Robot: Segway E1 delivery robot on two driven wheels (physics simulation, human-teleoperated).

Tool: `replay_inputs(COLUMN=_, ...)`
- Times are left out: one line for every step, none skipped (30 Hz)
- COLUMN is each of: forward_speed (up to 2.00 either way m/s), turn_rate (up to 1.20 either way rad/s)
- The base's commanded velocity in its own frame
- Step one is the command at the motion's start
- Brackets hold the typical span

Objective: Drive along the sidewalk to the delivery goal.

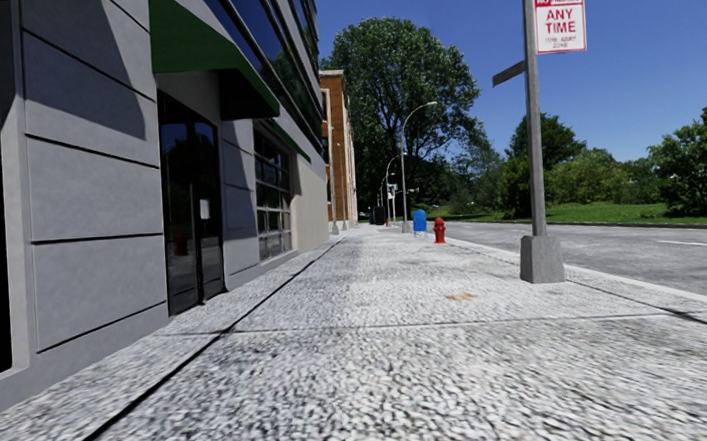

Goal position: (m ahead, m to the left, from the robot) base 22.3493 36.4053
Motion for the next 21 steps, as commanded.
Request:
replay_inputs(forward_speed=2.0, turn_rate=-0.27)
replay_inputs(forward_speed=2.0, turn_rate=-0.27)
replay_inputs(forward_speed=2.0, turn_rate=-0.3)
replay_inputs(forward_speed=2.0, turn_rate=-0.3)
replay_inputs(forward_speed=2.0, turn_rate=-0.26)
replay_inputs(forward_speed=2.0, turn_rate=-0.26)
replay_inputs(forward_speed=2.0, turn_rate=-0.08)
replay_inputs(forward_speed=2.0, turn_rate=0.0)
replay_inputs(forward_speed=2.0, turn_rate=0.0)
replay_inputs(forward_speed=2.0, turn_rate=0.0)
replay_inputs(forward_speed=2.0, turn_rate=0.0)
replay_inputs(forward_speed=2.0, turn_rate=0.0)
replay_inputs(forward_speed=2.0, turn_rate=0.0)
replay_inputs(forward_speed=2.0, turn_rate=0.0)
replay_inputs(forward_speed=2.0, turn_rate=0.0)
replay_inputs(forward_speed=2.0, turn_rate=0.0)
replay_inputs(forward_speed=2.0, turn_rate=0.0)
replay_inputs(forward_speed=2.0, turn_rate=0.0)
replay_inputs(forward_speed=2.0, turn_rate=0.0)
replay_inputs(forward_speed=2.0, turn_rate=0.0)
replay_inputs(forward_speed=2.0, turn_rate=0.0)
